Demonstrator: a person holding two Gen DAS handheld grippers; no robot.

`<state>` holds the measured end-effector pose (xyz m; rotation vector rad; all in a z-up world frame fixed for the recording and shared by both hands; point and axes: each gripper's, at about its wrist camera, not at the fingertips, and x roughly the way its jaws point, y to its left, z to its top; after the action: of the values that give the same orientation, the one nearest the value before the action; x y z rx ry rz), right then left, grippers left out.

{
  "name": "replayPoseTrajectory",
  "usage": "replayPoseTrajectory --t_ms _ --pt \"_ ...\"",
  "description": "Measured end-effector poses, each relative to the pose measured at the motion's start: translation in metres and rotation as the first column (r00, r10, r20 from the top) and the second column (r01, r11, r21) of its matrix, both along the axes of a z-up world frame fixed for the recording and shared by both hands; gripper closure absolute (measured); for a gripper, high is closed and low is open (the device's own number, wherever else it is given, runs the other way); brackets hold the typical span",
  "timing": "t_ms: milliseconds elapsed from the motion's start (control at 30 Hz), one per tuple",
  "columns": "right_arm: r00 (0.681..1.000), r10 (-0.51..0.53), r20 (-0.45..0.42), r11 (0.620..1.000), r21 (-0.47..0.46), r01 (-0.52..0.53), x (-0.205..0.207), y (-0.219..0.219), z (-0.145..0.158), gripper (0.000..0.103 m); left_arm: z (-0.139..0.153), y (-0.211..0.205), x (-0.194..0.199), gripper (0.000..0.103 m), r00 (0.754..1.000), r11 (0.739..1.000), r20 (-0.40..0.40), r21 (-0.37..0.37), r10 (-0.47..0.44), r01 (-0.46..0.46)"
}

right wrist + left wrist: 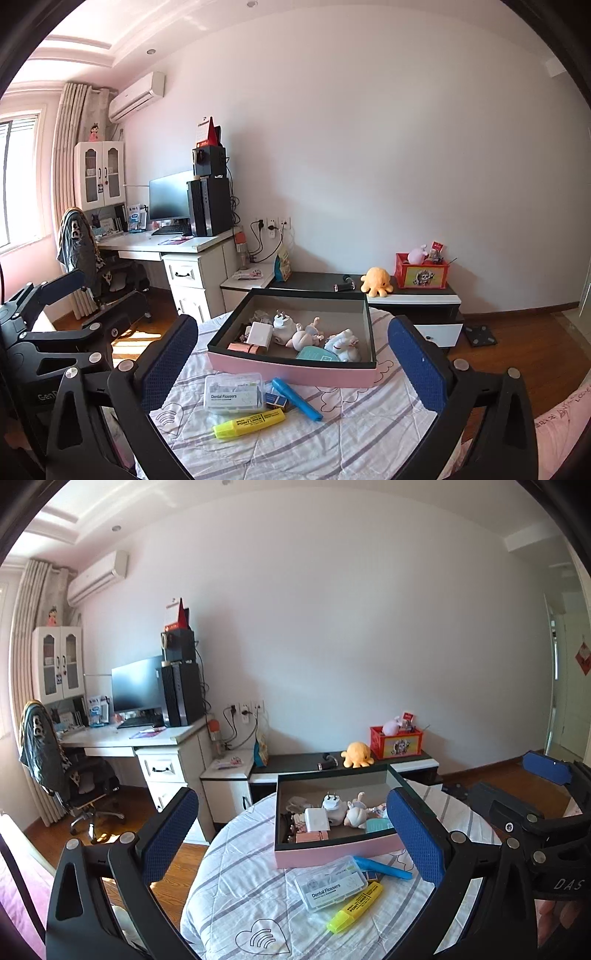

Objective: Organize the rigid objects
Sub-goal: 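Withdraw both tools from the pink box and move toward the bed items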

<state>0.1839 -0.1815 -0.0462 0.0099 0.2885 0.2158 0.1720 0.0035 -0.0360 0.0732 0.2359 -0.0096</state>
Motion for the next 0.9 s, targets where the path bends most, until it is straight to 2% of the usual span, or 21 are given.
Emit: replayPoseTrajectory --t_ms 167,467,900 --pt "0.998 -0.021 0.051 1.0 0.0 0.021 -0.05 0.001 0.012 0.0 0.012 0.002 -0.048 0.0 0.999 1.0 0.054 -0.017 0.004 -0.003" --pt "0.993 -0.042 0.108 0.999 -0.01 0.043 -0.098 0.004 0.027 0.0 0.025 0.005 -0.099 0.0 0.993 1.0 0.122 -0.031 0.003 0.001" --pt "0.991 -0.047 0.125 0.999 -0.013 0.049 -0.114 0.002 0.028 0.0 0.028 0.0 -0.109 0.0 0.989 1.0 0.149 -0.03 0.012 -0.007"
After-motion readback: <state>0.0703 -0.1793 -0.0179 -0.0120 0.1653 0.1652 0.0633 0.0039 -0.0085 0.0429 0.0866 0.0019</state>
